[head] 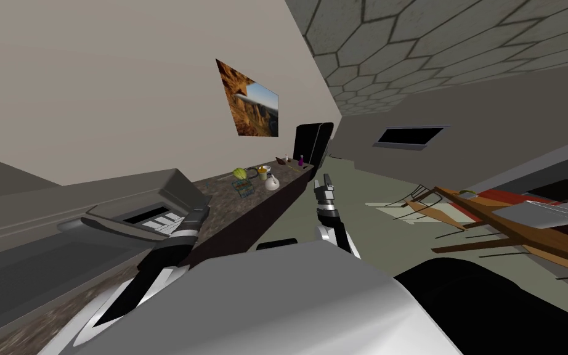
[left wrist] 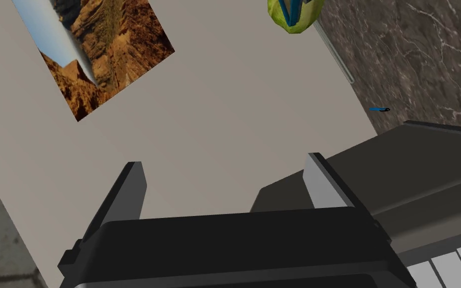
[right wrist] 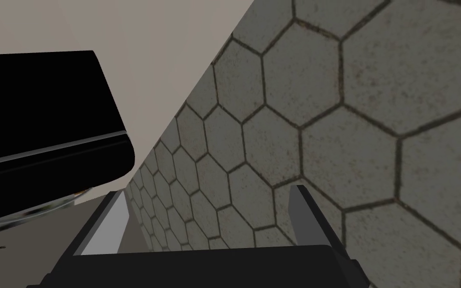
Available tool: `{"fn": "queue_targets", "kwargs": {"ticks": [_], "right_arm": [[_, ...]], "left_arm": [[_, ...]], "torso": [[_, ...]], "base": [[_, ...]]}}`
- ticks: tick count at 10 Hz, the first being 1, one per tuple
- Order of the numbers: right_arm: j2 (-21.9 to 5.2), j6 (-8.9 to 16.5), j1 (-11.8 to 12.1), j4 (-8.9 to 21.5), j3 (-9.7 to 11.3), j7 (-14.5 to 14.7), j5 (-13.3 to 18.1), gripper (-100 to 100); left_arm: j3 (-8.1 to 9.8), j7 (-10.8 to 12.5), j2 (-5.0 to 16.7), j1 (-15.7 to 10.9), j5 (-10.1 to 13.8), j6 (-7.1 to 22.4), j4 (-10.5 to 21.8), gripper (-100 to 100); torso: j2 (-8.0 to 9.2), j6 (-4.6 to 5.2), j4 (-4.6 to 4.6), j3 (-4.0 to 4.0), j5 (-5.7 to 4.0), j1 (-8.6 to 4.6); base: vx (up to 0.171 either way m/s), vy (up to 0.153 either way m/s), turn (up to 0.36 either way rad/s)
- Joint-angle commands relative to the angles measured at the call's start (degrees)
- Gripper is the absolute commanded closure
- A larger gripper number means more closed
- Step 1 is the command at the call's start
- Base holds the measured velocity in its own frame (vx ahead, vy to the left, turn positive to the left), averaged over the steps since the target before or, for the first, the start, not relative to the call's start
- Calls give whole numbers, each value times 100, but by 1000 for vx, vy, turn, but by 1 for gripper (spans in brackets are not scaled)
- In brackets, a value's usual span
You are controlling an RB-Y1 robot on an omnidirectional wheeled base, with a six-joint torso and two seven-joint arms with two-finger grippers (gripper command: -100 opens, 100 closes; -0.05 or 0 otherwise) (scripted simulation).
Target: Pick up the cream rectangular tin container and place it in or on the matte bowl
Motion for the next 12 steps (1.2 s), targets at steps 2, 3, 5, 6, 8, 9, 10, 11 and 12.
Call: {"fn": "queue_targets", "kwargs": {"ticks": [2,3,5,6,8,9,10,11,12], "right_arm": [[0,0,0,0,0,0,0,0],[0,0,0,0,0,0,0,0],[0,0,0,0,0,0,0,0],[0,0,0,0,0,0,0,0],[0,0,1,0,0,0,0,0],[0,0,1,0,0,0,0,0],[0,0,1,0,0,0,0,0],[0,0,1,0,0,0,0,0],[0,0,1,0,0,0,0,0]], "left_arm": [[170,-62,176,184,3,428,-39,-100],[222,-81,233,233,0,586,-55,-100],[320,-106,342,304,-6,888,-79,-100],[368,-111,396,327,-9,1033,-86,-100],[456,-108,499,350,-14,1316,-86,-100],[499,-100,546,352,-16,1455,-80,-100],[541,-89,590,348,-17,1593,-70,-100],[582,-74,634,340,-19,1730,-58,-100],[622,-57,676,328,-19,1866,-42,-100]], "torso": [[-4,0,-1,-2,0,-1],[-8,0,-2,-5,0,-3],[-18,1,-4,-10,0,1],[-21,1,-5,-12,0,1],[-34,2,-7,-20,1,3],[-40,2,-9,-23,1,4],[-42,3,-9,-24,2,7],[-45,3,-10,-26,1,4],[-48,3,-11,-28,1,5]], "base": [[-15,-40,-3],[0,-35,-30],[17,-32,-64],[37,-28,-113],[63,-25,-116],[68,-14,-136],[78,-26,-169],[83,-22,-198],[97,-6,-204]]}}
